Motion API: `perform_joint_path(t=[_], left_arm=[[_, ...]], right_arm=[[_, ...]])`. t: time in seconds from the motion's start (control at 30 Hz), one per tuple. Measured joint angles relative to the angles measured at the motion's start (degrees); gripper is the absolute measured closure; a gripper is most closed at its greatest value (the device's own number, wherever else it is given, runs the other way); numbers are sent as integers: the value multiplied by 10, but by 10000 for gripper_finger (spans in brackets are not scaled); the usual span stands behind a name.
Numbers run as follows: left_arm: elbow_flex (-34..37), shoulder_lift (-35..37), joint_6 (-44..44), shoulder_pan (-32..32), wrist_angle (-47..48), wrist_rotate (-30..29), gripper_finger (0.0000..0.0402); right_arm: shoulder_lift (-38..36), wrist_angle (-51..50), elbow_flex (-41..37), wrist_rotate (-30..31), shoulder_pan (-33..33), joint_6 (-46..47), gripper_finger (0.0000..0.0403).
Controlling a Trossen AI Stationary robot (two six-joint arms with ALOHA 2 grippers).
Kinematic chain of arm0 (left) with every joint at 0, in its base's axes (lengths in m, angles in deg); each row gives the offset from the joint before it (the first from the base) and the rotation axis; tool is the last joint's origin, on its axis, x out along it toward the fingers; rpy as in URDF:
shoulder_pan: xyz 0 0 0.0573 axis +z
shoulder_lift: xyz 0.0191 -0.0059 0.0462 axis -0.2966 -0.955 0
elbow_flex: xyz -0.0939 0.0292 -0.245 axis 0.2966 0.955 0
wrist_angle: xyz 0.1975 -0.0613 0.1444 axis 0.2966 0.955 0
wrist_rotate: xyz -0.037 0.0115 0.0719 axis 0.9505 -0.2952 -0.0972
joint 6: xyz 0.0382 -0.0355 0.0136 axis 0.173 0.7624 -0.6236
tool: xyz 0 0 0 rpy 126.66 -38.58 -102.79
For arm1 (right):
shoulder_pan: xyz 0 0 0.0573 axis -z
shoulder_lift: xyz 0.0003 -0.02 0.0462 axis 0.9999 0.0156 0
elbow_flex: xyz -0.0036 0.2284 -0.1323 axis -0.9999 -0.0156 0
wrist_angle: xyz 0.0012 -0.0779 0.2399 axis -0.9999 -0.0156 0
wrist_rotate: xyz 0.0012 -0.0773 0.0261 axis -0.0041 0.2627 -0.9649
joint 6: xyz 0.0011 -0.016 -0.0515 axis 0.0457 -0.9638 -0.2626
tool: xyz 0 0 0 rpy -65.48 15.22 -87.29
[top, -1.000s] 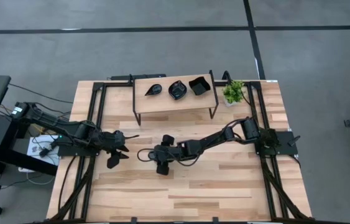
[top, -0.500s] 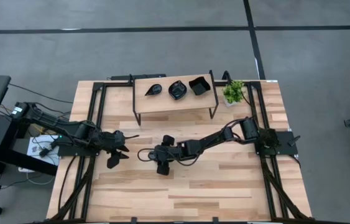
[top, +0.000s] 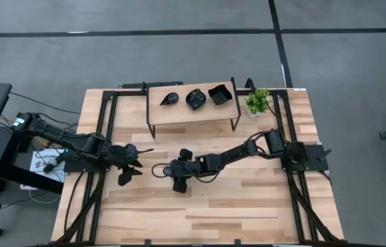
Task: Pick & Place Mini shaped plates
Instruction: Stack the black drop shaped plate on the black drop shaped plate on the shelf
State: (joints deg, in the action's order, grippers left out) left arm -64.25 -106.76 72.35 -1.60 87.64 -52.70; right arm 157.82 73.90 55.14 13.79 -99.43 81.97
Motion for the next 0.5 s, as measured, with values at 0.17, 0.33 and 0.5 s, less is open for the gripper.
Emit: perform_joint_path(t=[0.17,0.33,0.5], left_arm=[[0,0,0,0,0,0,230],[0,0,0,0,0,0,230],[0,0,0,0,0,0,230]], right_arm=[[0,0,0,0,0,1,193],[0,0,0,0,0,1,192],[0,0,0,0,0,1,199]])
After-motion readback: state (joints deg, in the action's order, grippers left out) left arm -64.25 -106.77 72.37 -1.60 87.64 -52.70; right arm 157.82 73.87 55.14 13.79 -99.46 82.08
